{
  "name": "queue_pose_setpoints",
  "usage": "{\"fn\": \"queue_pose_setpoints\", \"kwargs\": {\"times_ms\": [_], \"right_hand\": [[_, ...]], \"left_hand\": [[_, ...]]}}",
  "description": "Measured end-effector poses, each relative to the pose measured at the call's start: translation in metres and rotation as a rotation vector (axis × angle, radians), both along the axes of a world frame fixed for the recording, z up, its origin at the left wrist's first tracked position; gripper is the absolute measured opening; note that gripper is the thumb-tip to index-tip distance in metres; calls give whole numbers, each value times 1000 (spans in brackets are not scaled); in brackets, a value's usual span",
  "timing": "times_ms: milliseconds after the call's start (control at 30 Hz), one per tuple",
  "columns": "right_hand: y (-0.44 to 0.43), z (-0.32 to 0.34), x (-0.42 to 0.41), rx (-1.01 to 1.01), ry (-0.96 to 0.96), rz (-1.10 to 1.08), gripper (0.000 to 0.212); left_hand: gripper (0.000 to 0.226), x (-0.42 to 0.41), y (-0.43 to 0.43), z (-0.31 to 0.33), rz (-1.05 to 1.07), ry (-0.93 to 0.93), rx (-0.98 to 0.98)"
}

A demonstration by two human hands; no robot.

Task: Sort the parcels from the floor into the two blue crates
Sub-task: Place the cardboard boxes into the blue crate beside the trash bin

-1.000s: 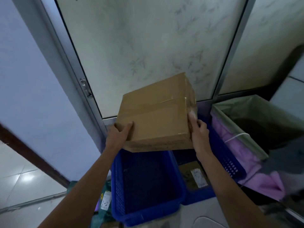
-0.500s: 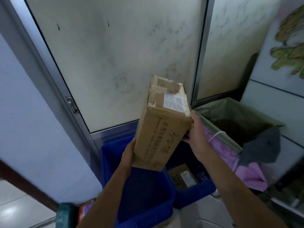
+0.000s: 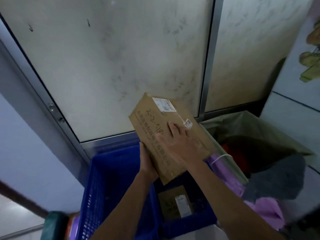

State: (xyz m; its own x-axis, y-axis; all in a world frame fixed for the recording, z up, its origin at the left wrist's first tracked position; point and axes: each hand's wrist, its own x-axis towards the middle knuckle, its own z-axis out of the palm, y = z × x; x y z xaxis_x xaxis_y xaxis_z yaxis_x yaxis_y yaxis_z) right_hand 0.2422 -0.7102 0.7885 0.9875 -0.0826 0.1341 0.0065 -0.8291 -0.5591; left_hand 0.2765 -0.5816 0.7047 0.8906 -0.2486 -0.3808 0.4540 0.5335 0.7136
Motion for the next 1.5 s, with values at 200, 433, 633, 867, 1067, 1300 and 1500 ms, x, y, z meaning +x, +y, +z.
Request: {"fn": "queue_pose_setpoints", "kwargs": {"times_ms": [200,433,633,867,1067,1300,1500], "right_hand": [[-44,-18,32,-41,142,164,82],[-51,-76,55,-140,217,284,78],[-66,-102,84,-109,328,327,74],[-73,-128,132,-267,450,397,68],[-53,-178,152,-365,414,464,67],[-61,-244,193,-401,377,500,74],[-84,-301,218,-410,411,513,81]], "left_hand": [[82,11,-54,-42,169,105,47],[61,13,-55,-88,245,244,79],[55,29,-52,-122,159,276,73],[35,54,-58,-170,77,483,108],[25,72,-75,-231,109,617,48],[25,111,-100,-286,80,665,69],[29,140,-131,-333,197,708,5]]}}
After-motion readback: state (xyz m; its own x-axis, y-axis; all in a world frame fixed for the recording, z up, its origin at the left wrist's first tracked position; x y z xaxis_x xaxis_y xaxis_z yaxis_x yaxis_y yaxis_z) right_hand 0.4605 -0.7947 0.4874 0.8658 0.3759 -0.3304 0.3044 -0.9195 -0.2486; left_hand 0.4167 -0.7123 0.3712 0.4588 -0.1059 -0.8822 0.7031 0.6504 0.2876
